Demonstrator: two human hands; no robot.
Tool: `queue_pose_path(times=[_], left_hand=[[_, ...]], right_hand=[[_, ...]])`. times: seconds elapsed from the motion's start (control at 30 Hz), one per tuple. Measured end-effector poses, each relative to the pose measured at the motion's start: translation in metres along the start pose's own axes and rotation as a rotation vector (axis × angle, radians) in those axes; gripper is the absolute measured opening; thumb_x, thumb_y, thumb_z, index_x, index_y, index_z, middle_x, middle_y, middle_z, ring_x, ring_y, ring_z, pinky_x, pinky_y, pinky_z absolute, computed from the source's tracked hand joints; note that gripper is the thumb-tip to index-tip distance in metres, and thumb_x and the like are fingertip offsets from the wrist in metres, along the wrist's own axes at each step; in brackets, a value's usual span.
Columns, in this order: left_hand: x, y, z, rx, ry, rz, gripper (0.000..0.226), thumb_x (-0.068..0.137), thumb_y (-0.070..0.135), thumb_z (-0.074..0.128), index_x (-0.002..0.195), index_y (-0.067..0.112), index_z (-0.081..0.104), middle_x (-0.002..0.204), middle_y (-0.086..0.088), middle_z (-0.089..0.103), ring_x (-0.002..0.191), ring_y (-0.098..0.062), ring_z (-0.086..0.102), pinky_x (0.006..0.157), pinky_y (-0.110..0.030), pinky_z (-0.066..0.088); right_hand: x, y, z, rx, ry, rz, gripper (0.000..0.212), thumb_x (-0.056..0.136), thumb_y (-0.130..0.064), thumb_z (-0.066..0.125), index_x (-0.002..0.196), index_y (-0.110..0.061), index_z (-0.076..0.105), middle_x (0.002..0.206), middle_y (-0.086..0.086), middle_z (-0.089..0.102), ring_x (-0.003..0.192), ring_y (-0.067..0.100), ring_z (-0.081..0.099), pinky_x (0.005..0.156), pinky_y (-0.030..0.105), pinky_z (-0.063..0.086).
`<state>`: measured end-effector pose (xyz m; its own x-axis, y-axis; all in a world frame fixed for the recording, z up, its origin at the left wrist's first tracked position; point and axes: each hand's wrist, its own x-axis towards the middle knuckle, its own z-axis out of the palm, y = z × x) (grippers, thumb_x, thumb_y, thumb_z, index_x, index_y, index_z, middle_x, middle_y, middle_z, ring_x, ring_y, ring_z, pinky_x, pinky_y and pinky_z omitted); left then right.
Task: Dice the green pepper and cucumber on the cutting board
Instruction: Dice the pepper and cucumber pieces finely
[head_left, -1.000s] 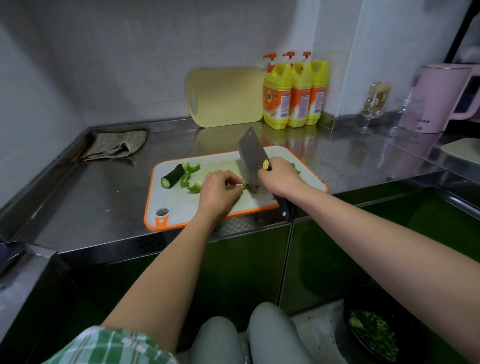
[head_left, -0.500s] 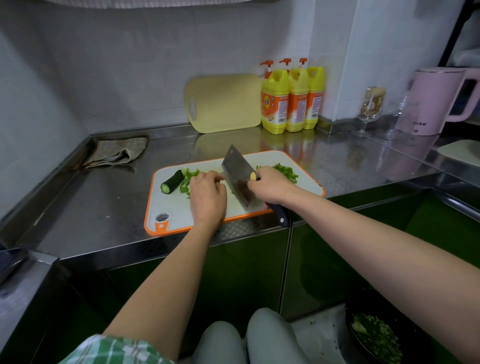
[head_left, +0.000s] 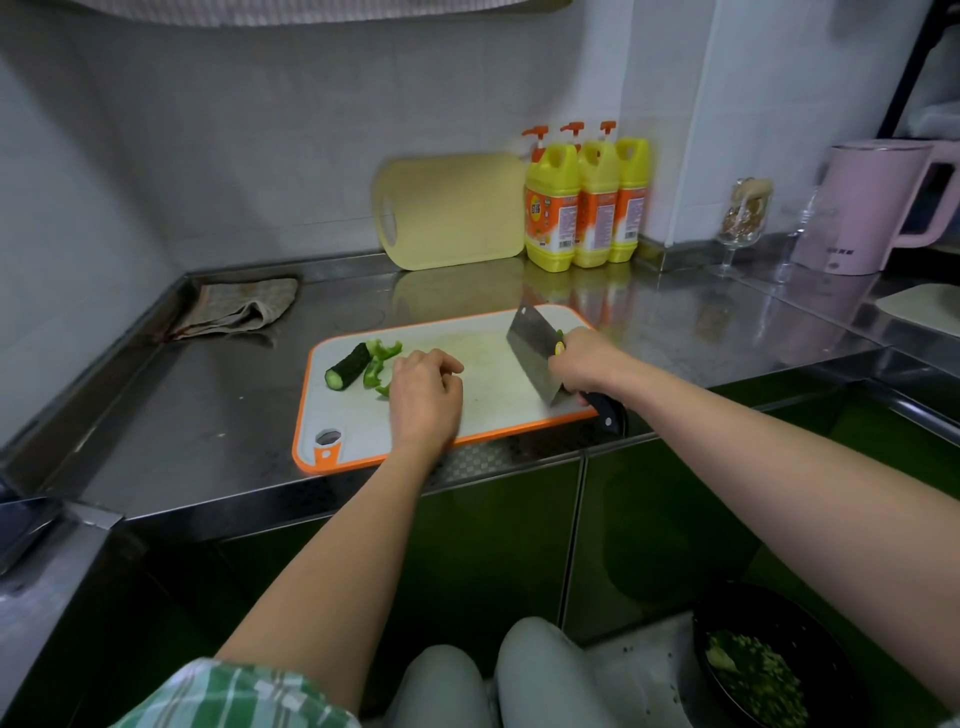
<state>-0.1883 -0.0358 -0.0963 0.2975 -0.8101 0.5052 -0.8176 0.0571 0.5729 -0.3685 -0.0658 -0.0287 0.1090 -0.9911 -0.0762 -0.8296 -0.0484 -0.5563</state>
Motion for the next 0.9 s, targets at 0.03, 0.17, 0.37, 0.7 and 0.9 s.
queue_pose_path(times=[0.03, 0.17, 0.37, 0.7, 0.9], left_hand=[[0.000, 0.000, 0.000, 0.002, -0.004, 0.005, 0.023, 0.090, 0.009, 0.049, 0.101, 0.015, 0.069, 0.104, -0.004, 0.063, 0.106, -0.022, 0.047, 0.085, -0.028, 0.032], [0.003, 0.002, -0.001, -0.078, -0.021, -0.025, 0.022, 0.094, 0.012, 0.048, 0.101, 0.017, 0.069, 0.100, -0.001, 0.065, 0.097, -0.019, 0.054, 0.080, -0.027, 0.040], [0.007, 0.030, -0.019, -0.590, -0.189, -0.308, 0.042, 0.104, 0.036, 0.036, 0.104, 0.005, 0.064, 0.067, -0.010, 0.065, 0.040, -0.008, 0.054, 0.037, -0.017, 0.037], [0.016, 0.028, -0.035, -0.614, -0.207, -0.504, 0.023, 0.093, 0.007, 0.046, 0.071, 0.004, 0.053, 0.060, -0.013, 0.051, 0.040, -0.017, 0.050, 0.042, -0.024, 0.043], [0.011, 0.025, -0.052, -0.610, -0.141, -0.509, 0.034, 0.095, 0.005, 0.032, 0.064, 0.003, 0.047, 0.047, -0.014, 0.047, 0.024, -0.015, 0.038, 0.032, -0.017, 0.027]], right_hand=[[0.000, 0.000, 0.000, 0.019, 0.004, -0.005, 0.010, 0.086, -0.004, 0.041, 0.083, -0.006, 0.050, 0.064, 0.014, 0.056, 0.045, 0.026, 0.054, 0.050, 0.030, 0.047], [-0.007, -0.007, 0.001, 0.053, 0.037, -0.090, 0.016, 0.090, -0.016, 0.042, 0.077, -0.011, 0.049, 0.061, 0.007, 0.054, 0.051, 0.026, 0.058, 0.057, 0.032, 0.049], [-0.024, -0.035, 0.008, -0.107, 0.121, -0.204, 0.028, 0.096, -0.034, 0.036, 0.091, -0.011, 0.052, 0.093, 0.012, 0.061, 0.088, 0.034, 0.063, 0.070, 0.033, 0.044], [-0.035, -0.048, 0.044, -0.195, -0.092, -0.476, 0.034, 0.095, -0.022, 0.053, 0.126, -0.008, 0.052, 0.122, 0.019, 0.060, 0.110, 0.035, 0.057, 0.081, 0.035, 0.043], [-0.025, -0.046, 0.036, 0.139, -0.048, -0.468, 0.038, 0.102, -0.025, 0.041, 0.135, -0.010, 0.055, 0.138, 0.011, 0.055, 0.128, 0.028, 0.047, 0.103, 0.031, 0.035]])
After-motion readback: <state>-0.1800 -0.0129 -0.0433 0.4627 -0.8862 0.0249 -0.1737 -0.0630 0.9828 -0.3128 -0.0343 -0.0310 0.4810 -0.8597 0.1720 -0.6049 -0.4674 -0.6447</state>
